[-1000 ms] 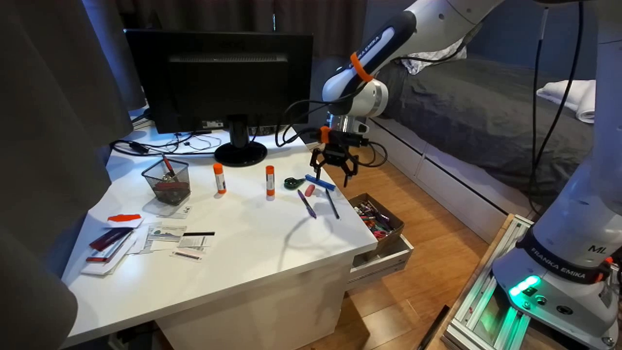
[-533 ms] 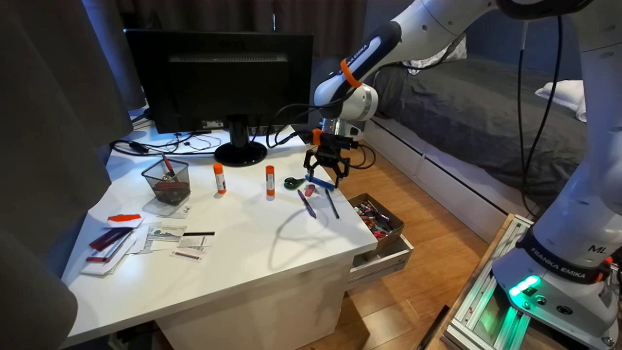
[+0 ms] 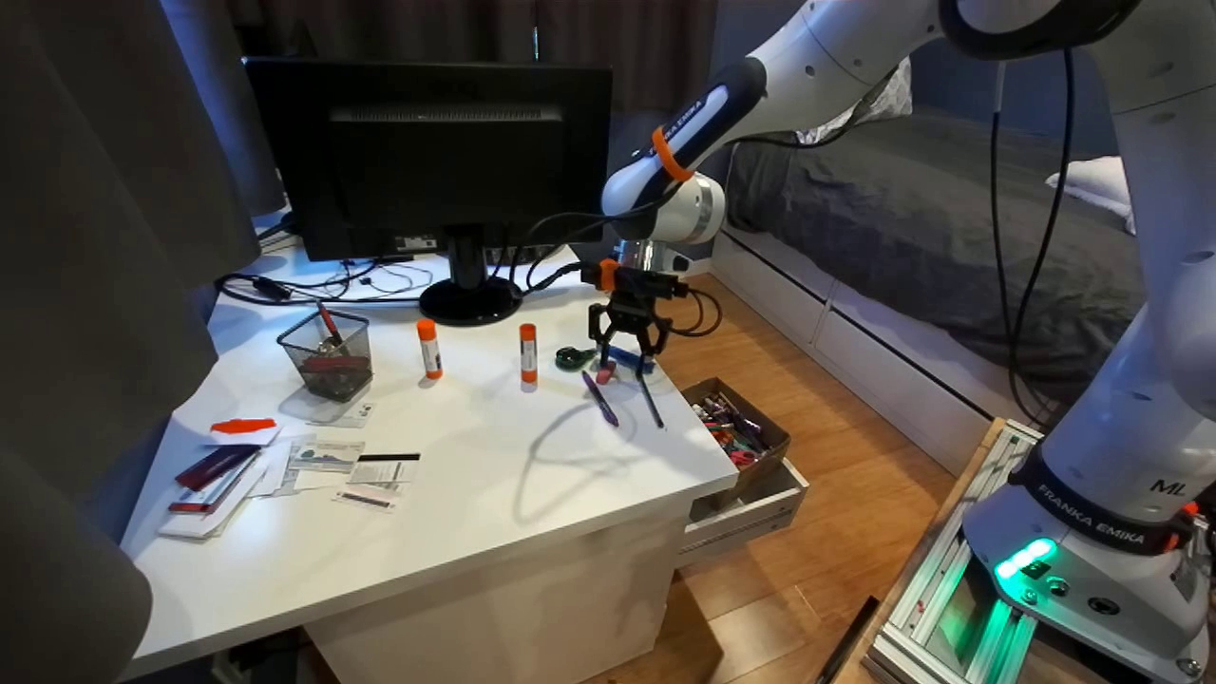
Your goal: Put the eraser inside the box
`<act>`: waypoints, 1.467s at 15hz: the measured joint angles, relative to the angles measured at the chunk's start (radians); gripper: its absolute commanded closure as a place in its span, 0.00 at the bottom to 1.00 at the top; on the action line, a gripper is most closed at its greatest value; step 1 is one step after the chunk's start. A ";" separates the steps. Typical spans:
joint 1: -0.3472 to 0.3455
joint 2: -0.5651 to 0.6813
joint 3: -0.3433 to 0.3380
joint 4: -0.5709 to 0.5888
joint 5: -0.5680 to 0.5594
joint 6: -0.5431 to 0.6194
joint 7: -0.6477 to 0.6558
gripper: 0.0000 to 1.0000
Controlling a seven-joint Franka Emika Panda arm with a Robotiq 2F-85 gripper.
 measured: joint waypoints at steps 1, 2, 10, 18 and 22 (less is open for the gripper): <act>0.000 0.002 0.000 0.005 0.000 -0.001 0.000 0.68; 0.000 0.002 0.000 0.010 0.001 -0.004 0.000 0.77; -0.034 -0.014 0.000 0.016 0.046 -0.080 -0.023 1.00; -0.049 -0.017 0.008 0.016 0.091 -0.093 -0.054 0.53; -0.042 -0.016 0.016 0.016 0.101 -0.093 -0.056 0.24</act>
